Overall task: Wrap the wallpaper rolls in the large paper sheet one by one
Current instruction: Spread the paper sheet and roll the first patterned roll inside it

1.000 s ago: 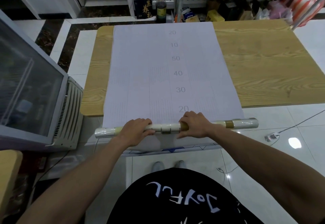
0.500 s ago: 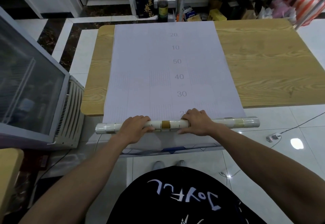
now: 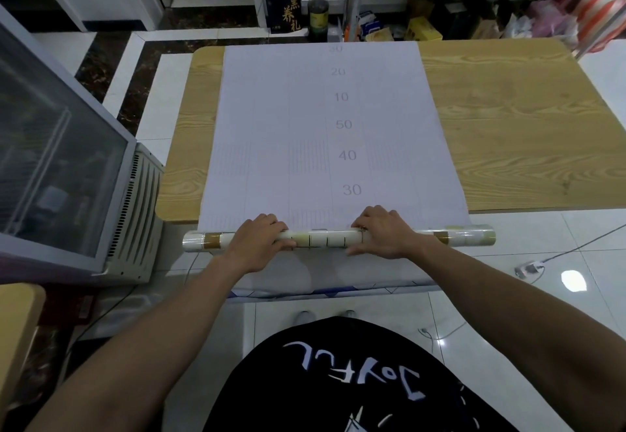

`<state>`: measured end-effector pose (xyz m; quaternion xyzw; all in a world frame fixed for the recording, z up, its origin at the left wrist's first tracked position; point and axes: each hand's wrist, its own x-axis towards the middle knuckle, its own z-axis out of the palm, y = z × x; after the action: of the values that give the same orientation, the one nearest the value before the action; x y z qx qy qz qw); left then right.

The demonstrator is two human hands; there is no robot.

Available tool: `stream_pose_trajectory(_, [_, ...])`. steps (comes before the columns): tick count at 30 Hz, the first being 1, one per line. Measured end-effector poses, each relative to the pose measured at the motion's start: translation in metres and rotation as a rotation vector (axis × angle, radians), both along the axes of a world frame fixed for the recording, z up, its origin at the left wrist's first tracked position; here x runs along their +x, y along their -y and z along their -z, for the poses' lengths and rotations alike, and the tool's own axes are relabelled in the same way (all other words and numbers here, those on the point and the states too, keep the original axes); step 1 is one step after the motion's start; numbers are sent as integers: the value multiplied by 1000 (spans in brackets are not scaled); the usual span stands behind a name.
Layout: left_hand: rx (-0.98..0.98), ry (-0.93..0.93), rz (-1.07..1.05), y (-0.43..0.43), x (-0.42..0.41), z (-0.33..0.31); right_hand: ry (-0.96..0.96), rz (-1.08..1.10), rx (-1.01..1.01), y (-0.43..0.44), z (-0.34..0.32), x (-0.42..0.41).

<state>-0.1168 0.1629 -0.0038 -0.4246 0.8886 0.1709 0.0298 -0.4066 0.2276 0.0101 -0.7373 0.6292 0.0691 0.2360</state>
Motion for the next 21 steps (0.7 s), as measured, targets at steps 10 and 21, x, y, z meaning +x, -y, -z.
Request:
stream_pose_trajectory(10, [58,-49,-59,10,-4,-2,31,63,46,5,-3,-5])
stream_pose_trajectory(21, [62,-51,-115,19,-6,2,37,130,41,16,-2,-14])
